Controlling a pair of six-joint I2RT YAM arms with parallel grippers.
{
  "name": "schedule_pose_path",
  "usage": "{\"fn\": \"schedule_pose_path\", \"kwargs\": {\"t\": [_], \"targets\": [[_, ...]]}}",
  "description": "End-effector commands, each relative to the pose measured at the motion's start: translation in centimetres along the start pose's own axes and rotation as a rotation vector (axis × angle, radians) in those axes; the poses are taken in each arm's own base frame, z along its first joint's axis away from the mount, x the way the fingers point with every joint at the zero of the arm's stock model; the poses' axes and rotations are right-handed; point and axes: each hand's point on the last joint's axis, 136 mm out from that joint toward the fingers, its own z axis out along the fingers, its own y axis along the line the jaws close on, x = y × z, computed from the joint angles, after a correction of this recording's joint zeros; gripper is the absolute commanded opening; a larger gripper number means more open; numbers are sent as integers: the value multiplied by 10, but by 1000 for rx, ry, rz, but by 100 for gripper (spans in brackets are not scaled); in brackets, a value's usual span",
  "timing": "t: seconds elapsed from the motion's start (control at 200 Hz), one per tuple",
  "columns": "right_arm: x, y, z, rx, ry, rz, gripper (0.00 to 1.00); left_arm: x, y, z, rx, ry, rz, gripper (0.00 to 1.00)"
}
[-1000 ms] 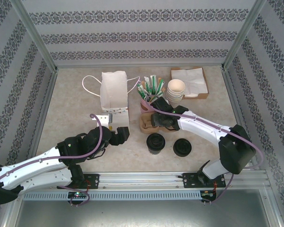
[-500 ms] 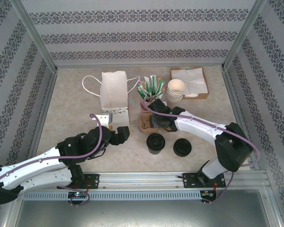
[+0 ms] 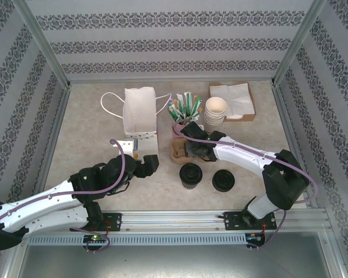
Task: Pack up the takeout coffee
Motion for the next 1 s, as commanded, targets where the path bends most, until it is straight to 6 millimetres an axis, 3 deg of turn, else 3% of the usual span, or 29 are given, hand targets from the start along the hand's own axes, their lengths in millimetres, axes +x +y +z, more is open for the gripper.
{"fn": "schedule_pose_path", "kwargs": {"t": [0.0,0.994], "targets": [[-8,-1,-17,11,-41,2,52,-4,-3,2,17,-19,-13,85],[-18,1,-28,-6,-78,45,51,-2,-3,3,22,-17,-21,85]]}}
